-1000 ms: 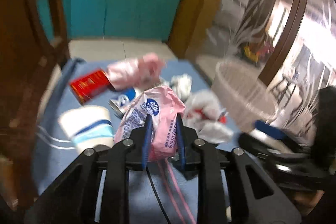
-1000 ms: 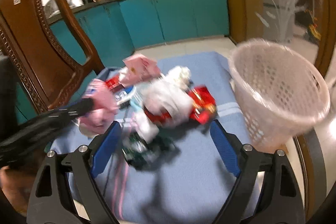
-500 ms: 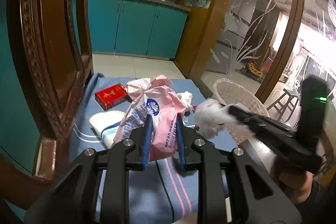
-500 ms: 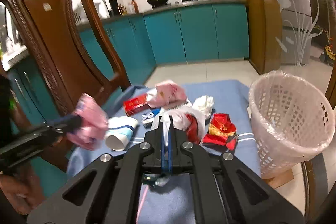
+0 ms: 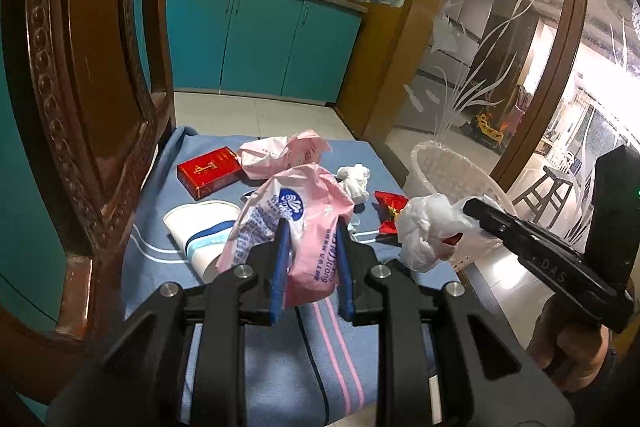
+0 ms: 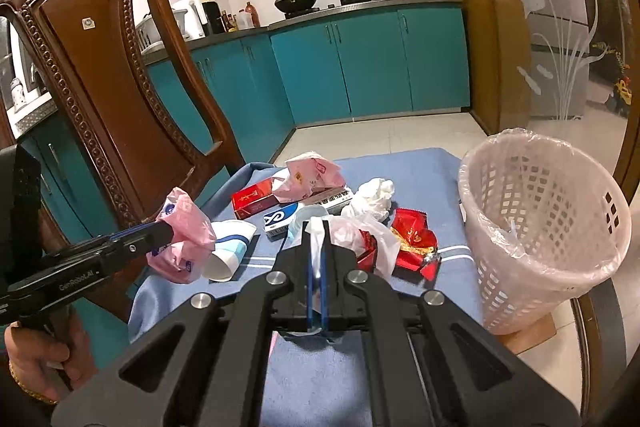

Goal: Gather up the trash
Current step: 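Grasp a small white wrapper with the right gripper while the left holds the pink bag, then drop the wrapper into the basket with the right while the left carries the pink bag there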

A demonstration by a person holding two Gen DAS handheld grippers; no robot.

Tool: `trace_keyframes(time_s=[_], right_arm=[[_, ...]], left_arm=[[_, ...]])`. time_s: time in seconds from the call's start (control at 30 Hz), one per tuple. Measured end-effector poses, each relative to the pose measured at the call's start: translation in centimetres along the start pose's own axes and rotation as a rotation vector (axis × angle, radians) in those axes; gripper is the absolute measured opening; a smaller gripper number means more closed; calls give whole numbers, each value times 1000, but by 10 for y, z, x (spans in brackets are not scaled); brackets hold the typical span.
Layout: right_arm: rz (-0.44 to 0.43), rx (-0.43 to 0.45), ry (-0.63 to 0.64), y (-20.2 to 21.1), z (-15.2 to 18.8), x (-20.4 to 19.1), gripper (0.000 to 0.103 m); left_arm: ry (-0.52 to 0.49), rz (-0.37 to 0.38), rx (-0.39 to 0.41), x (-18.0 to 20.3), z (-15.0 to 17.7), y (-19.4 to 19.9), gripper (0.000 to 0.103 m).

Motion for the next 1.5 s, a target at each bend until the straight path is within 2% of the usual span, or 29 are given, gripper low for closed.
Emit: trace_keyframes(time_s=[0.53, 0.67, 0.83, 0.93, 0.97, 1.0, 1.03, 1.07, 1.1, 1.17, 1.23, 1.27, 1.37, 1.5], right_arm=[[0, -15, -3, -4, 2, 0, 3], [-18, 9, -18, 2, -11, 7, 4], [36, 165, -139, 34, -60, 69, 4], [87, 224, -200, 41, -73, 114, 6], [97, 230, -220, 39, -71, 129, 18], [99, 198, -262, 28, -62, 150, 54], [109, 165, -305, 22, -53, 164, 68], [130, 147, -351, 19, -45, 176, 78], [150, 137, -415, 21, -37, 187, 78], [130, 162, -490, 35, -36, 193, 78], [141, 285, -557, 70, -40, 197, 90], [164, 363, -586, 90, -40, 200, 99], [231, 523, -627, 132, -38, 205, 100], [307, 579, -636, 149, -34, 213, 100]], left_arm=[[-2, -5, -9, -1, 2, -1, 24], [5, -4, -13, -2, 2, -1, 24], [6, -3, -12, -2, 1, 0, 24], [2, -5, -19, -1, 3, -3, 24], [0, -6, -22, -1, 4, -5, 24], [-2, -8, -26, -1, 5, -6, 24], [-3, -8, -29, 0, 5, -7, 24], [-6, -8, -29, 0, 6, -8, 24], [-10, -9, -28, 2, 5, -8, 24], [-15, -6, -24, 4, 4, -9, 24], [-25, 9, -19, 10, 3, -8, 24], [-37, 25, -23, 16, 3, -9, 24], [-83, 83, -25, 41, 3, -11, 23], [-114, 188, -23, 96, -11, -20, 23]])
Point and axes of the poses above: each gripper's, at about its wrist camera, not at the fingertips, and y roughly against the way its jaws point, x to its right, z to its underside, the point moved 8 cm from there along -y, roughly the way its jaws point, and after that the axes turned 5 degrees about -z, right-handed, at the moved point
